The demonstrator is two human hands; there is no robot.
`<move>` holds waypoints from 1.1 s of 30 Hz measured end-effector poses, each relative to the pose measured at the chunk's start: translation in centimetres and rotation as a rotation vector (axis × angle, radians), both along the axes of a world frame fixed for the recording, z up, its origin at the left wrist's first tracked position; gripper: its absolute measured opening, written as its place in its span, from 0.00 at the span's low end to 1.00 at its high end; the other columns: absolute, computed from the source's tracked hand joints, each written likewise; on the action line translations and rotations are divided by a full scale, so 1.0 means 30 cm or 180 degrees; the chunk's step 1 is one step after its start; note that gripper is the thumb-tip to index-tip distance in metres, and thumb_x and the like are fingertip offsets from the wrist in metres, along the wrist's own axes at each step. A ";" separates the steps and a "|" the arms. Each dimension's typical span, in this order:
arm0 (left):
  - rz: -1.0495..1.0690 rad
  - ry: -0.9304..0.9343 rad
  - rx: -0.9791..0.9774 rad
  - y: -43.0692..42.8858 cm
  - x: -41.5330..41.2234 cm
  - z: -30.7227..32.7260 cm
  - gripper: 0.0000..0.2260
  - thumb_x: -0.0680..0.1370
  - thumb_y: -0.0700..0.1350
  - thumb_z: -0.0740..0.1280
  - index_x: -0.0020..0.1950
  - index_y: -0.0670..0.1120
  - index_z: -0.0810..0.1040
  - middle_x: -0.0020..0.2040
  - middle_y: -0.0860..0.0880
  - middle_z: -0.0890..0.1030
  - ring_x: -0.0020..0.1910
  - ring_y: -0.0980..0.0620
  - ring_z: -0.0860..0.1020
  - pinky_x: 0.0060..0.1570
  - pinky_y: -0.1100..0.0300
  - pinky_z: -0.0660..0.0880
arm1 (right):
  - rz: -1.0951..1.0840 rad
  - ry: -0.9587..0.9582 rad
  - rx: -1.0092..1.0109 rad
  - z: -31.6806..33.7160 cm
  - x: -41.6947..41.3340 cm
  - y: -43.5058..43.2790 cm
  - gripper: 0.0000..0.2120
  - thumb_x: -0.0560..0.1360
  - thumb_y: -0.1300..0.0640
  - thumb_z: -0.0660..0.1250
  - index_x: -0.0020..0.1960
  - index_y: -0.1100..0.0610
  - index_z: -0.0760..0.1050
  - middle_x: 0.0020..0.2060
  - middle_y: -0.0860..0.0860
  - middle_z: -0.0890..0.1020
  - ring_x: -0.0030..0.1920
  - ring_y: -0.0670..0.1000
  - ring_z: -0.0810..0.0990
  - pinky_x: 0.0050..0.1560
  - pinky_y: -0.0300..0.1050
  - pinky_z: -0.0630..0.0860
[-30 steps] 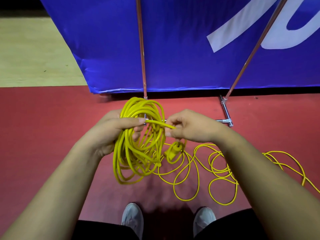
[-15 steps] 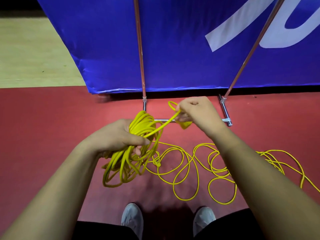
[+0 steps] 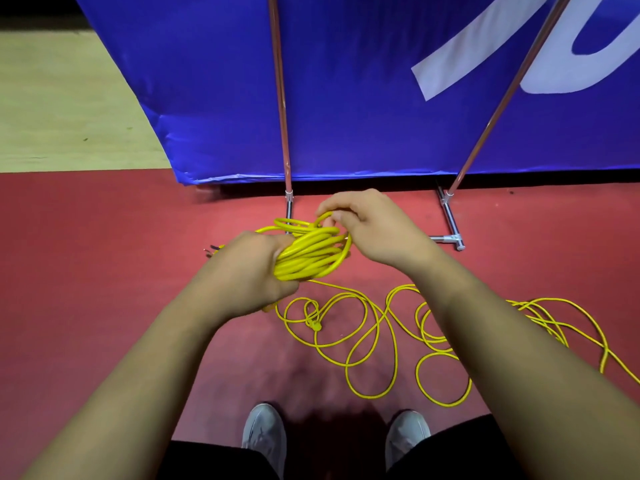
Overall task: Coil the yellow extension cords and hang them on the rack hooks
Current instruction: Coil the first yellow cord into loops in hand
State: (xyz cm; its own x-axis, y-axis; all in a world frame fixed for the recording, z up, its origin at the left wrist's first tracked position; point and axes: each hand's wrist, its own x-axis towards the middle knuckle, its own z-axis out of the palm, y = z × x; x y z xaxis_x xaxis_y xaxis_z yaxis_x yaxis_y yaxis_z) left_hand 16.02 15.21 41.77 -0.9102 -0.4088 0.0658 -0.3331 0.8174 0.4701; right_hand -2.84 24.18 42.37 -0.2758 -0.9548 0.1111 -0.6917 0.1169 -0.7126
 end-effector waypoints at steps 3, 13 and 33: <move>-0.0089 0.0409 0.0264 0.000 -0.009 0.007 0.06 0.65 0.51 0.66 0.37 0.56 0.70 0.37 0.59 0.74 0.40 0.62 0.71 0.40 0.74 0.66 | -0.0074 -0.0415 -0.0167 0.015 0.001 -0.003 0.13 0.78 0.67 0.58 0.50 0.56 0.81 0.40 0.54 0.82 0.36 0.57 0.79 0.36 0.51 0.79; -0.0009 0.0144 0.0431 -0.006 -0.028 0.006 0.10 0.66 0.41 0.71 0.45 0.49 0.76 0.31 0.56 0.76 0.30 0.62 0.74 0.31 0.69 0.67 | -0.1644 -0.3913 -0.0678 -0.002 -0.007 -0.013 0.19 0.74 0.78 0.55 0.60 0.63 0.63 0.42 0.63 0.78 0.35 0.56 0.81 0.36 0.46 0.79; -0.0193 -0.0298 0.0473 -0.032 0.008 -0.008 0.09 0.65 0.44 0.69 0.42 0.53 0.74 0.32 0.58 0.76 0.33 0.59 0.74 0.32 0.72 0.66 | -0.1155 -0.5118 0.0569 -0.083 -0.114 0.041 0.16 0.79 0.50 0.61 0.38 0.60 0.66 0.21 0.48 0.67 0.14 0.45 0.56 0.16 0.36 0.52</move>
